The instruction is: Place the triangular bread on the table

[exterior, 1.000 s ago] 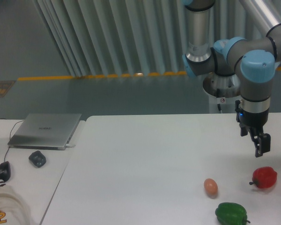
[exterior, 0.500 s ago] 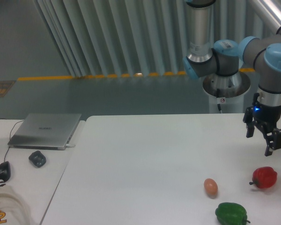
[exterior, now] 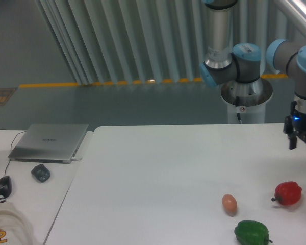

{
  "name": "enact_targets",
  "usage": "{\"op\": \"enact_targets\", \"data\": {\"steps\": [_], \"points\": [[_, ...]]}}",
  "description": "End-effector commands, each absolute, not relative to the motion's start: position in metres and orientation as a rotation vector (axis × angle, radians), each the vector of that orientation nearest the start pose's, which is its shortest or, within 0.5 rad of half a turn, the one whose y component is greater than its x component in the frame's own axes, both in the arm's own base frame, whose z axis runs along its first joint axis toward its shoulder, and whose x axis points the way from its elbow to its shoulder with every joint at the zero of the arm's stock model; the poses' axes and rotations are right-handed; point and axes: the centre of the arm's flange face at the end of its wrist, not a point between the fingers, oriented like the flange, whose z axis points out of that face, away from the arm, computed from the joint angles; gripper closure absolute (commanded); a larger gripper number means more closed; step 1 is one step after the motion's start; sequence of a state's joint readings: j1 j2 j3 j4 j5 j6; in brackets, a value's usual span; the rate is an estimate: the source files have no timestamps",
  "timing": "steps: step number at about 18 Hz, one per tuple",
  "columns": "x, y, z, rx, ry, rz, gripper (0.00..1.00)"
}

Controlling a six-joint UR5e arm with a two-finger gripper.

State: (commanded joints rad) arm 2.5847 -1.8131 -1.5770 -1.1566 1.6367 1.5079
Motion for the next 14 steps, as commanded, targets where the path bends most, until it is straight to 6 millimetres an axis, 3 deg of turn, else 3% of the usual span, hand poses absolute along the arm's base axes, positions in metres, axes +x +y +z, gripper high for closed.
{"op": "enact_targets", "data": {"steps": [6,9,14], "points": [[-0.483,0.403,0.39,-3.088,0.658,0.283,0.0],[-0.51,0.389,0.394,-3.072,0.638,0.41,0.0],[-0.526,0.383,0.378,-3.181,0.71,0.442,0.0]]}}
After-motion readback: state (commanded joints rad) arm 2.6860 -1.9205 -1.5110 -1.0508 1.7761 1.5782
